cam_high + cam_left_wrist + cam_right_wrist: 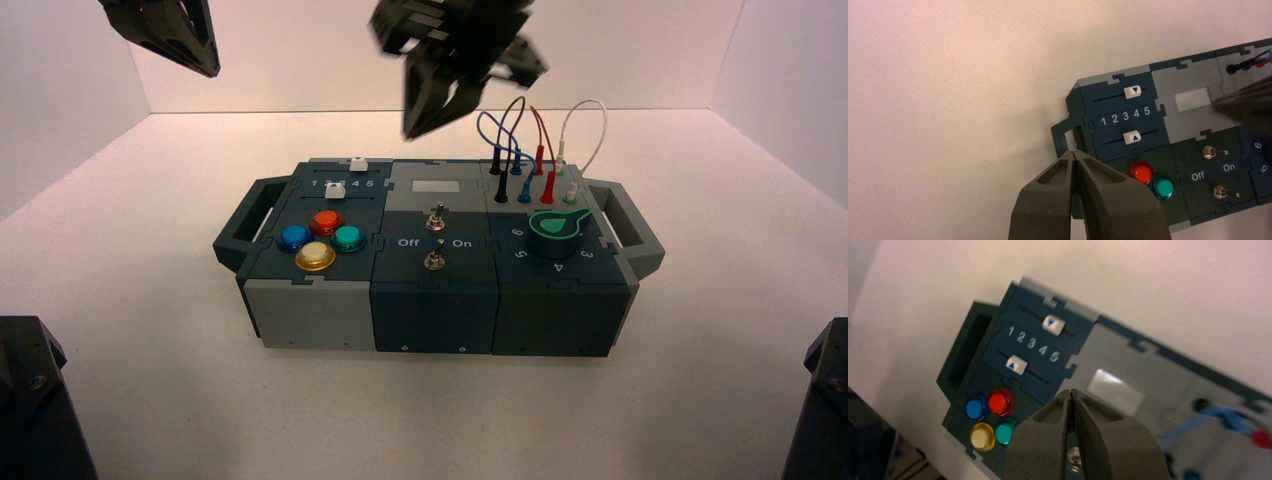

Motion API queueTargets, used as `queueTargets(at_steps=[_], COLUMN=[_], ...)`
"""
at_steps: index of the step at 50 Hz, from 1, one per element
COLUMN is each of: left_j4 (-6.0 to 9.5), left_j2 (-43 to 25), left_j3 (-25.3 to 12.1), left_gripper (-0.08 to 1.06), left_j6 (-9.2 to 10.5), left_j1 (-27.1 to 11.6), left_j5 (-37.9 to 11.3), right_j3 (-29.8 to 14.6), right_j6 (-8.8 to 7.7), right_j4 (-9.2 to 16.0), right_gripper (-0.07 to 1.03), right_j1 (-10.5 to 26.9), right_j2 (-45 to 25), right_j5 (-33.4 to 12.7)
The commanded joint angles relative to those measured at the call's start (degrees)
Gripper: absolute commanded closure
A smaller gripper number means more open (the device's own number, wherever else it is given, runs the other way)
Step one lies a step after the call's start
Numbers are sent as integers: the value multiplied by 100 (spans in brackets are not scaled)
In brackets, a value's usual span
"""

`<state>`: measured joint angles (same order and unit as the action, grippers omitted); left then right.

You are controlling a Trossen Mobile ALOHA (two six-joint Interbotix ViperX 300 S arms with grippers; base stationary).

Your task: Move the bottom slider to position 2.

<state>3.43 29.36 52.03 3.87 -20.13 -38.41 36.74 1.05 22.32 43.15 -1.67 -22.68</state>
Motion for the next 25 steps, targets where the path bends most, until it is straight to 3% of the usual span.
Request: queueTargets(at_steps=[1,25], left_j4=[9,9], left_j2=[26,26], left_j3=[-62,-53], left_gripper=[101,101], left_j6=[18,18], left_j1=[-18,-18], left_j5=[18,-9], right_j3=[-352,-633], right_j6=[0,-9], right_j4=[79,422], right_gripper=[98,98], right_j1=[237,413], right_j2=[-141,-598], right_j5=[-26,-132])
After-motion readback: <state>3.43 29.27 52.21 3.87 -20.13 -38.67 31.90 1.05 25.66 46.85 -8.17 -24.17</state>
